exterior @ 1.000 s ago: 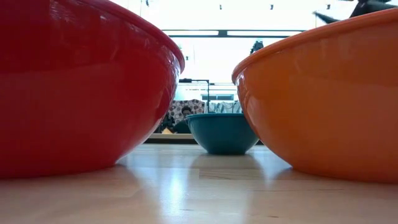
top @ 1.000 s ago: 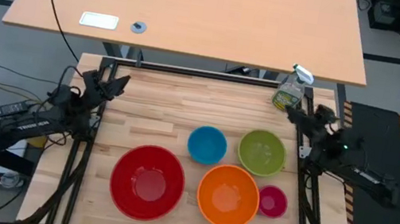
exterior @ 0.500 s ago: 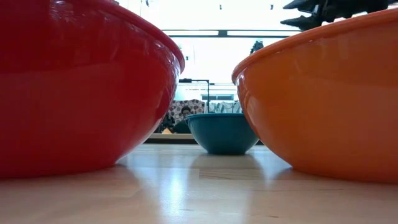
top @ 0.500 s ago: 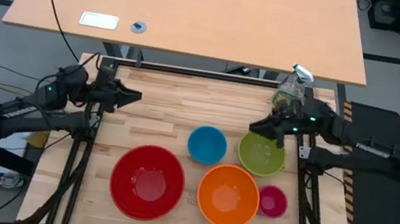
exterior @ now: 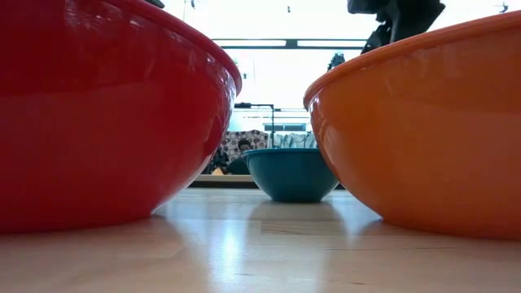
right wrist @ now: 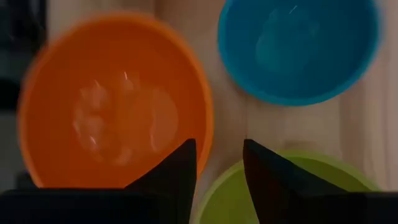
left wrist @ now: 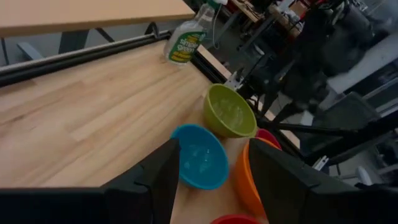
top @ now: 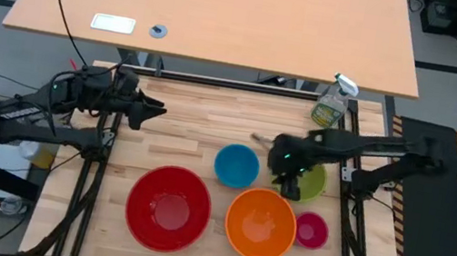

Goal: Nest bowls inside each other
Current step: Stack the orange bowl into the large red bowl

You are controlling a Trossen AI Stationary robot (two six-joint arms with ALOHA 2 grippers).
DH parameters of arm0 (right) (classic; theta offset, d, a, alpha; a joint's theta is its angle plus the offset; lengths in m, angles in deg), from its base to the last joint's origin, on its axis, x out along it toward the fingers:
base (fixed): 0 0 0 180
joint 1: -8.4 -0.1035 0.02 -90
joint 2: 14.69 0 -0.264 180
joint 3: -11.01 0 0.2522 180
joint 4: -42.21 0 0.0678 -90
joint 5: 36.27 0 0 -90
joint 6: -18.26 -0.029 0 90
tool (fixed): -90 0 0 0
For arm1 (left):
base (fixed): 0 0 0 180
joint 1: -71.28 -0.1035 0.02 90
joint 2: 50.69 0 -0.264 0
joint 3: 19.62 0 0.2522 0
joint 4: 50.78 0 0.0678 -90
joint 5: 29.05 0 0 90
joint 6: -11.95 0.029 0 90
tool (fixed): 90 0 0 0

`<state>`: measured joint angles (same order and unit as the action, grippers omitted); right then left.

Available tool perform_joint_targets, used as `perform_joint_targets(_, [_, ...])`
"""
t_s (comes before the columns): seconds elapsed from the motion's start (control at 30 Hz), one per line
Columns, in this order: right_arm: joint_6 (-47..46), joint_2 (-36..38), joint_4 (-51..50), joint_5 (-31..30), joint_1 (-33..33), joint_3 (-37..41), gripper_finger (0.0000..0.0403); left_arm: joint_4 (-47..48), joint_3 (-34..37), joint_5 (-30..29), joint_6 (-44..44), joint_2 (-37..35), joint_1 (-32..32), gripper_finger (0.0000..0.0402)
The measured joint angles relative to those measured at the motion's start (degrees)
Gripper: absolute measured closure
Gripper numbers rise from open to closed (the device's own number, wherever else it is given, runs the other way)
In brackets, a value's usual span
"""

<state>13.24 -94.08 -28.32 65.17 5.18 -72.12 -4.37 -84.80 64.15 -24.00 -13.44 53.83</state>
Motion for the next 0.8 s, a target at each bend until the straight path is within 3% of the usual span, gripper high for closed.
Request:
perform_joint_targets(0.33, [3.31,-13.06,-1.76,-5.94,-5.82,-4.5,0.024,0.16,0.0,-2.13,-0.89,0.98,1.97,0.0207])
perform_joint_targets(0.8, [0.73,-18.15,1.05,-10.37,-7.59,-4.47,0.0214,0.59,0.0,-3.54,-0.92,1.02,1.95,0.0207])
